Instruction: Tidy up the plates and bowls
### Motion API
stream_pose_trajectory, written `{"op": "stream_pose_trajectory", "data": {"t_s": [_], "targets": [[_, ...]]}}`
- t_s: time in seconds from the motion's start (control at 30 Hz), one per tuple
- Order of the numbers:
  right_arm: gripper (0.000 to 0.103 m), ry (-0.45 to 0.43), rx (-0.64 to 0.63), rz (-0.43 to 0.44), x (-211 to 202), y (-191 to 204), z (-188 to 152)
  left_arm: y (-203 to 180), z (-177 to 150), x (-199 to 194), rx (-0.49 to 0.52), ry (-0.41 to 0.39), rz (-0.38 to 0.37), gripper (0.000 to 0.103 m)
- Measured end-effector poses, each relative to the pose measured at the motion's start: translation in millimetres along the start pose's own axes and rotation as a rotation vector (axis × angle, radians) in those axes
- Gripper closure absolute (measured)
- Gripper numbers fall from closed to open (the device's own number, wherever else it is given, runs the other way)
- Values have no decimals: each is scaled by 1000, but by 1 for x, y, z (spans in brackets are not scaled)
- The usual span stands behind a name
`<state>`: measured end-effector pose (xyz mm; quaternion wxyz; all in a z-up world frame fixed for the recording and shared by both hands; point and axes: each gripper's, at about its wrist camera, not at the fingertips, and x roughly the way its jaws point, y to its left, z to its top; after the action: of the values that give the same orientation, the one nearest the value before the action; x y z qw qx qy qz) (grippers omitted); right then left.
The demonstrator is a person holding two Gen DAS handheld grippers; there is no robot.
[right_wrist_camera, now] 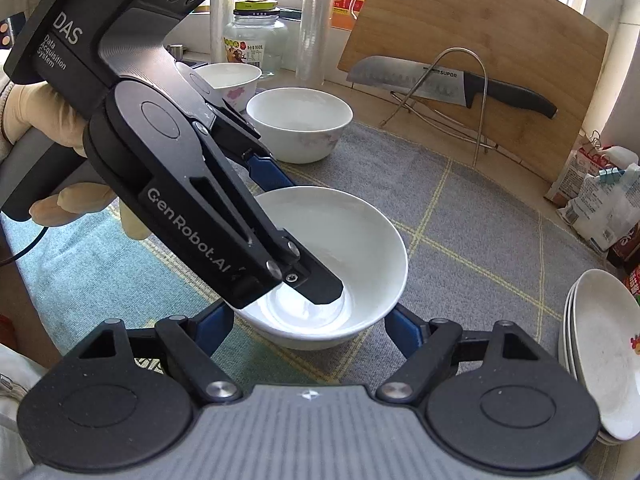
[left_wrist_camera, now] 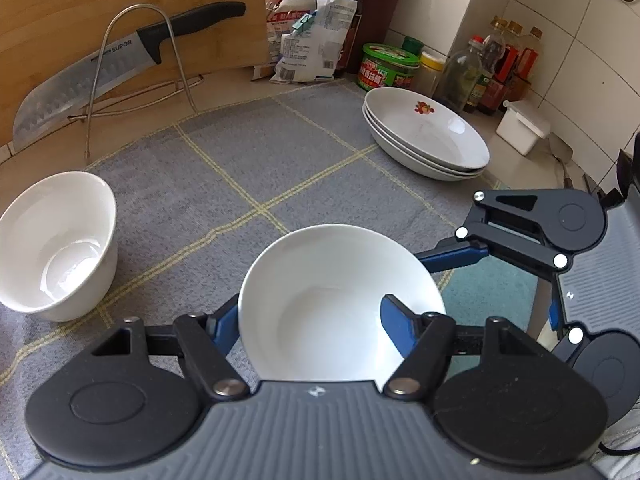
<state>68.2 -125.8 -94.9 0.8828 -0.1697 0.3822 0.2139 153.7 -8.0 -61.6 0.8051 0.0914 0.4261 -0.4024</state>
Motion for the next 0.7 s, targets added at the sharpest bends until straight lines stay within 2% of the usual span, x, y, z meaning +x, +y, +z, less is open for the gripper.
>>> {"op": "stream_pose_trajectory", "data": {"t_s": [0.4,0.47,0.53,0.63,0.7], "targets": [[17,9,32,10,6,-6,0,3,1,6,-17,-4,-5,32],[17,8,30,8,6,-6,0,3,1,6,-12,-5,-8,27],[16,4,31,8,7,-6,1,0,1,5,-5,-18,-2,18],[12,5,40,11,7,-6,1,-2,1,1,3,-41,14,11],[10,5,52,14,7,-7,0,-2,1,-2,1,-55,21,10]]}}
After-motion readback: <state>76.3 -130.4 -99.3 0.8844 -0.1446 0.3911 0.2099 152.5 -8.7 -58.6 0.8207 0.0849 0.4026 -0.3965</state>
